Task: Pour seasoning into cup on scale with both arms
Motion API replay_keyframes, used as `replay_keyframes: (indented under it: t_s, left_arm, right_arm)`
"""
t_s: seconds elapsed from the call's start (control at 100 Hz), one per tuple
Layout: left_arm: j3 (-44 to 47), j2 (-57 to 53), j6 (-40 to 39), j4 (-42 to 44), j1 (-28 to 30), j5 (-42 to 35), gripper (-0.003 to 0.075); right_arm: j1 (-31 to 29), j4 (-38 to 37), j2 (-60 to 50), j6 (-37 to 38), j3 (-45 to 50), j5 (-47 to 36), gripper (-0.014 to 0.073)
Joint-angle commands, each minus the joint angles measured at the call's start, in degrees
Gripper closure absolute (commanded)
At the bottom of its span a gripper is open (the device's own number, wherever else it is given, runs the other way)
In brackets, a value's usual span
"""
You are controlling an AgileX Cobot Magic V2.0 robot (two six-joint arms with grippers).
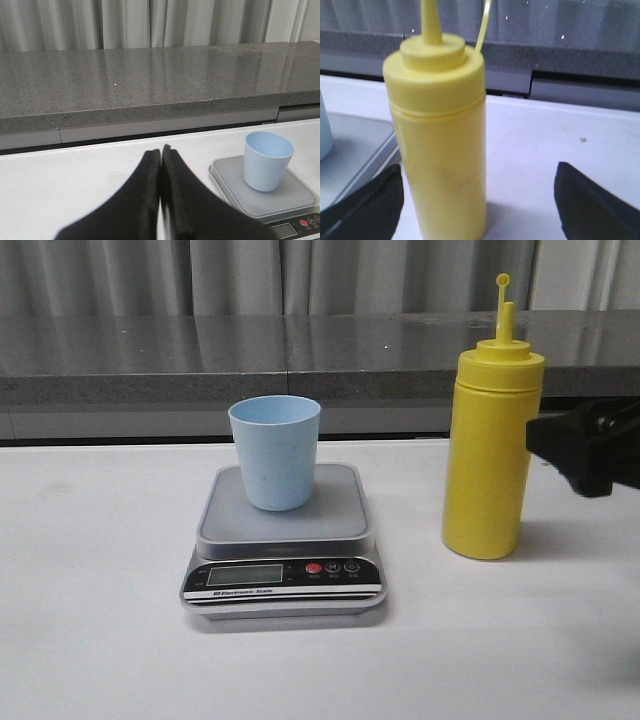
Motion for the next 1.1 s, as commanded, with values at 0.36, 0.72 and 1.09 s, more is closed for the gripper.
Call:
replay_keyframes:
  t_s: [0.36,0.72,1.09]
  left_arm:
    - [-1.6,0.6,0.1,-0.2,0.0,-4.2,0.0739]
    - [-1.6,0.6,0.1,-0.2,0.0,-4.2,0.0739]
    - [-1.6,0.6,0.1,-0.2,0.0,-4.2,0.0739]
  right_arm:
    - [-0.3,4.8,-29.5,-4.5,-0.3,19.0,-0.0018]
    - [-0.3,5.3,-52.2,-9.7,-0.4,41.4,-0.0018]
    - [-0.3,5.3,-67.3,-12.2,-2.4,60.4,0.0]
